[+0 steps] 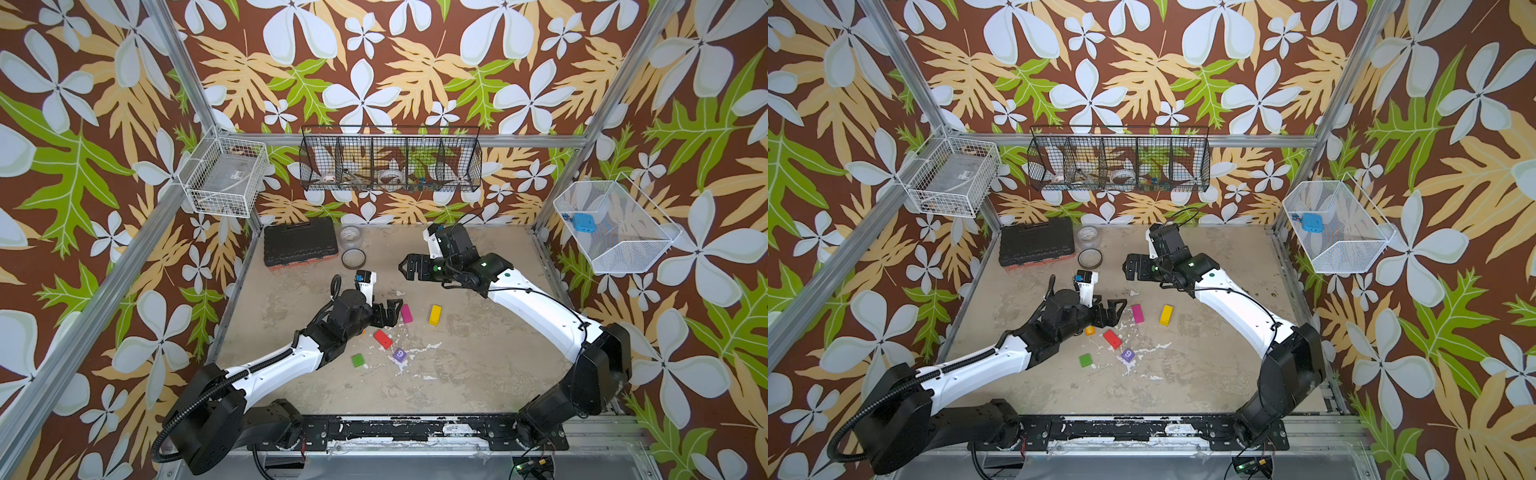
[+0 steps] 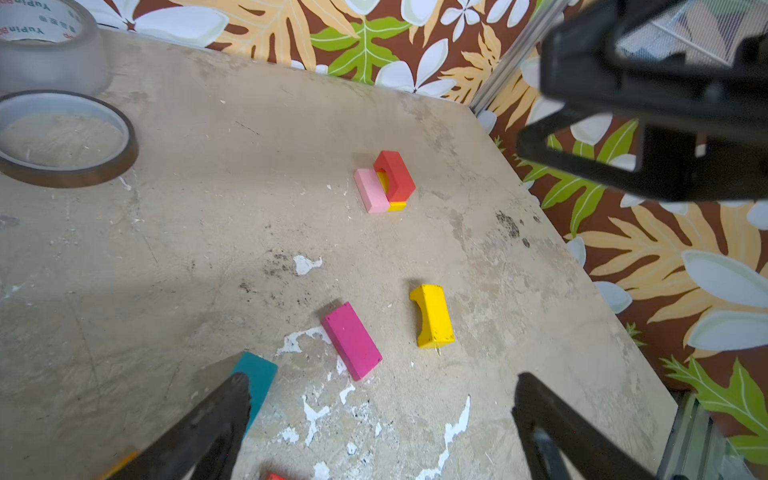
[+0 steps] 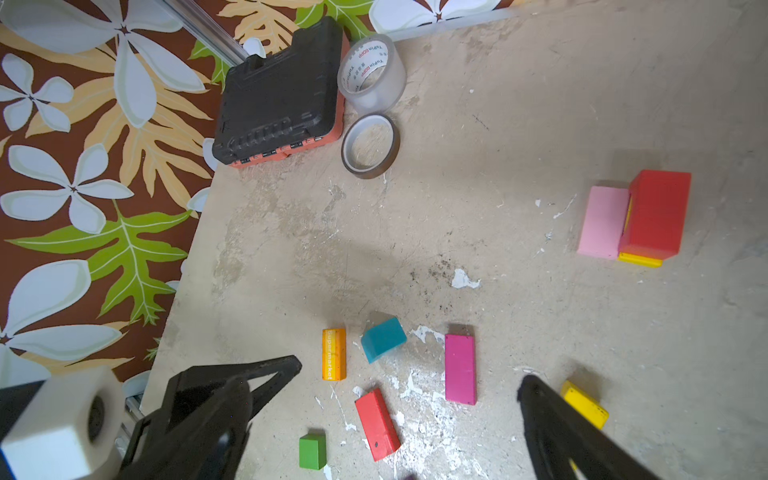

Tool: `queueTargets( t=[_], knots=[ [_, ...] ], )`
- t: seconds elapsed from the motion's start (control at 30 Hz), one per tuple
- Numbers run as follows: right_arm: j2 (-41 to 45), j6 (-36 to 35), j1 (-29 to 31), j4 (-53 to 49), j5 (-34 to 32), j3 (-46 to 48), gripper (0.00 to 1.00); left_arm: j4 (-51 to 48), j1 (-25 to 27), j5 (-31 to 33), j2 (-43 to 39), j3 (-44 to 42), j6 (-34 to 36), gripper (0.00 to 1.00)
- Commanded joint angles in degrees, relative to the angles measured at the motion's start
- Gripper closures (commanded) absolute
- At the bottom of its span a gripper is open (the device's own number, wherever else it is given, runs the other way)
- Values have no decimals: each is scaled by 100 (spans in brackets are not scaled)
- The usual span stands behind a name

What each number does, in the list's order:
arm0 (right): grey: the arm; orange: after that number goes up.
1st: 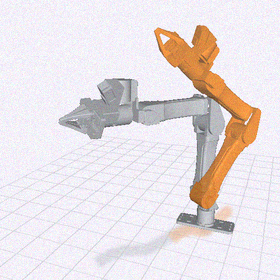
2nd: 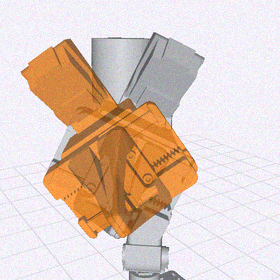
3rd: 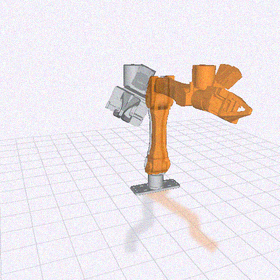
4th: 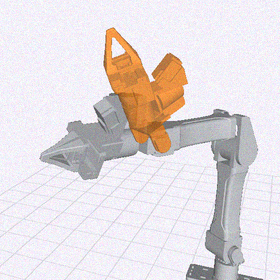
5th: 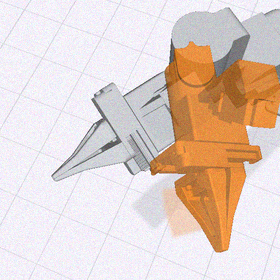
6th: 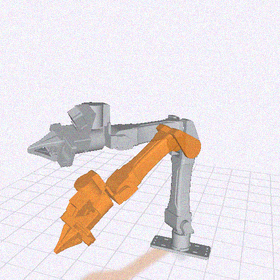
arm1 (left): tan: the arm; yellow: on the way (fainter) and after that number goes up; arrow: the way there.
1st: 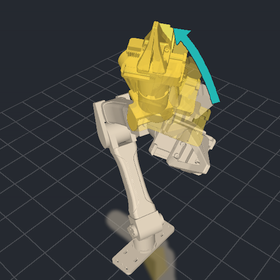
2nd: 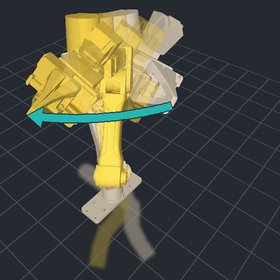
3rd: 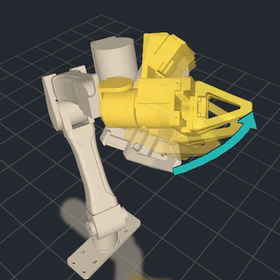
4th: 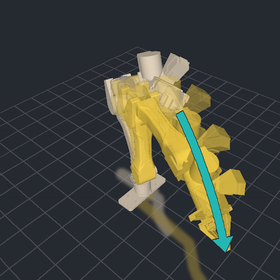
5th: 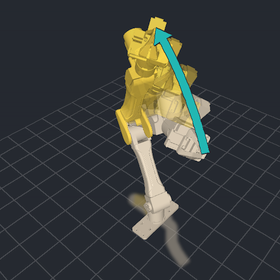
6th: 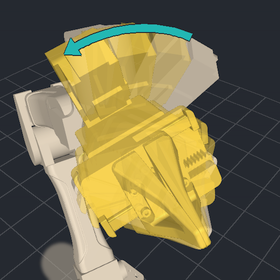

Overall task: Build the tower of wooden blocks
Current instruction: 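Raise the right gripper away while the left gripper moves toward the blocks, then lower the left gripper onto the yellow arch block and grasp it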

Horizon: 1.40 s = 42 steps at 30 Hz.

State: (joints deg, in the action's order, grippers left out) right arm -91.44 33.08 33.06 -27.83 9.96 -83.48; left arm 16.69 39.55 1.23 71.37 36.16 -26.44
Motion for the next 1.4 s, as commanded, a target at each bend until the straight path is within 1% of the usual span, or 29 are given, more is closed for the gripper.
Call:
queueTargets(
  t=[0.0,0.03,0.07,0.1,0.17,0.3,0.37,0.4,0.47,0.57,0.63,0.77,1.0,1.23,1.37],
  knots=[
    [519,-239,-873,267,-109,492,0,393,319,-38,169,34,148,5],
    [925,-275,-1636,874,7,996,0,461,475,-52,320,123,156,6],
    [1377,-642,-2295,1406,-1967,2156,0,829,745,-835,1087,423,-443,15],
    [1395,-665,-2325,1649,-2522,2467,0,871,740,-1050,1343,541,-518,20],
    [1330,-706,-2442,1824,-2276,2581,0,839,747,-1181,1556,681,-547,22],
    [1119,-795,-2673,2152,-908,2620,0,838,747,-1312,1814,839,-665,24],
    [1042,-829,-2668,2309,-464,2626,0,888,746,-1289,1846,839,-694,24],
    [1015,-830,-2665,2346,-386,2635,0,913,747,-1262,1866,837,-712,24],
    [1012,-834,-2668,2338,-445,2653,0,921,747,-1273,1980,916,-723,24],
    [1032,-803,-2670,2362,-588,2709,0,752,737,-1234,2376,1246,-758,24],
    [1012,-781,-2668,2431,-607,2779,0,574,734,-1244,2737,1573,-749,27],
    [975,-794,-2668,2522,-698,2873,0,221,734,-1362,3446,2255,-743,38],
    [872,-828,-2677,2522,-733,2873,0,-349,737,-1469,4227,3064,-609,43],
    [677,-812,-2683,2448,-732,2768,0,-709,738,-1442,4453,3316,-518,42],
    [596,-806,-2683,2444,-697,2729,0,-852,732,-1298,4549,3403,-477,40]
  ],
)
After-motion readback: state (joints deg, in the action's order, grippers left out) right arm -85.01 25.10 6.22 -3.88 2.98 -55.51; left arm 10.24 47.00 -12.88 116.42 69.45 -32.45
